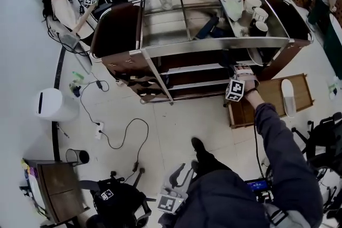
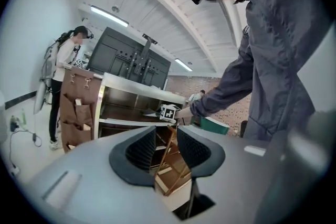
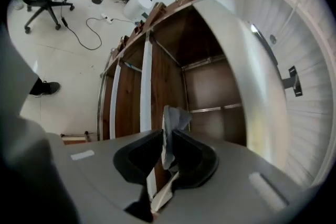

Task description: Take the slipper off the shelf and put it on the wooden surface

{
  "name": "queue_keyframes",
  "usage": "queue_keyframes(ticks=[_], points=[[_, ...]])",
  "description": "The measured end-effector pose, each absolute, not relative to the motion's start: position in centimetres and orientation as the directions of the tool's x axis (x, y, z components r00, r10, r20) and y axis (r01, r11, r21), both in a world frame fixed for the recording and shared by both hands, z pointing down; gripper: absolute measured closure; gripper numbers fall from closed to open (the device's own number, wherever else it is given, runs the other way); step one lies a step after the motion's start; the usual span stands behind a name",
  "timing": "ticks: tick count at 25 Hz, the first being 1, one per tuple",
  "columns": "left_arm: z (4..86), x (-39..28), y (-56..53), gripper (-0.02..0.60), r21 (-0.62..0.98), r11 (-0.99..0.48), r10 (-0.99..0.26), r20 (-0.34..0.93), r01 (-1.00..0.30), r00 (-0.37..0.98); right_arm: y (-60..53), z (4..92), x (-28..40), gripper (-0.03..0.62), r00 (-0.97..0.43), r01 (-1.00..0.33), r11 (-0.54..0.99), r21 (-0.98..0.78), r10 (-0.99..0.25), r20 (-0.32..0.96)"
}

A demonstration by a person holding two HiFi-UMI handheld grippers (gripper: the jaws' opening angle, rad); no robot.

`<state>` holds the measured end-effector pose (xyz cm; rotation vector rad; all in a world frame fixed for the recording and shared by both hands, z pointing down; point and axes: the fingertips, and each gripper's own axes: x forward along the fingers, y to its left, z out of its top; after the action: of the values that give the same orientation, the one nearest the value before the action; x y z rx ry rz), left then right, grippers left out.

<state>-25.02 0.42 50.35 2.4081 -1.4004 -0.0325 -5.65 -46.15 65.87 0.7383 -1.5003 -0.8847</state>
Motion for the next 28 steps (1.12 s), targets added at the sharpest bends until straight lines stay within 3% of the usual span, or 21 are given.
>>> queue_keyframes(ticks=[4, 9, 11, 12, 15, 20, 28], points=[[51.2, -28.9, -2.6, 0.461, 0.34, -0.377, -0.861, 0.215, -0.861, 0.462, -52.0, 70.3, -8.6, 0.536, -0.079, 0.091, 0.558, 0.825, -0.822, 0.564], [51.6, -29.8, -7.5, 0.471, 0.373, -0.405, -0.836, 0.217, -0.835, 0.503, -54.0, 76.0, -9.8, 0.493, -0.038, 0.135, 0.686, 0.715, -0.717, 0.696], [51.5, -29.5, -8.7, 0.471, 0.381, -0.432, -0.824, 0.201, -0.817, 0.53, -54.0, 76.6, -9.9, 0.464, -0.033, 0.113, 0.712, 0.693, -0.695, 0.719], [51.4, -29.3, -8.9, 0.471, 0.38, -0.445, -0.82, 0.191, -0.811, 0.54, -53.9, 76.2, -9.9, 0.409, -0.037, 0.087, 0.711, 0.698, -0.698, 0.715], [51.2, -28.4, -8.0, 0.471, 0.374, -0.477, -0.811, 0.163, -0.796, 0.562, -51.6, 73.3, -10.1, 0.398, -0.095, -0.01, 0.667, 0.745, -0.743, 0.663], [51.2, -25.5, -1.7, 0.471, 0.326, -0.554, -0.778, 0.122, -0.766, 0.616, -39.9, 67.1, -10.0, 0.39, -0.225, -0.156, 0.618, 0.771, -0.782, 0.581], [52.1, -19.6, 13.3, 0.471, 0.294, -0.633, -0.722, 0.111, -0.717, 0.683, -3.4, 60.0, -7.5, 0.456, -0.376, -0.447, 0.578, 0.683, -0.814, 0.442]])
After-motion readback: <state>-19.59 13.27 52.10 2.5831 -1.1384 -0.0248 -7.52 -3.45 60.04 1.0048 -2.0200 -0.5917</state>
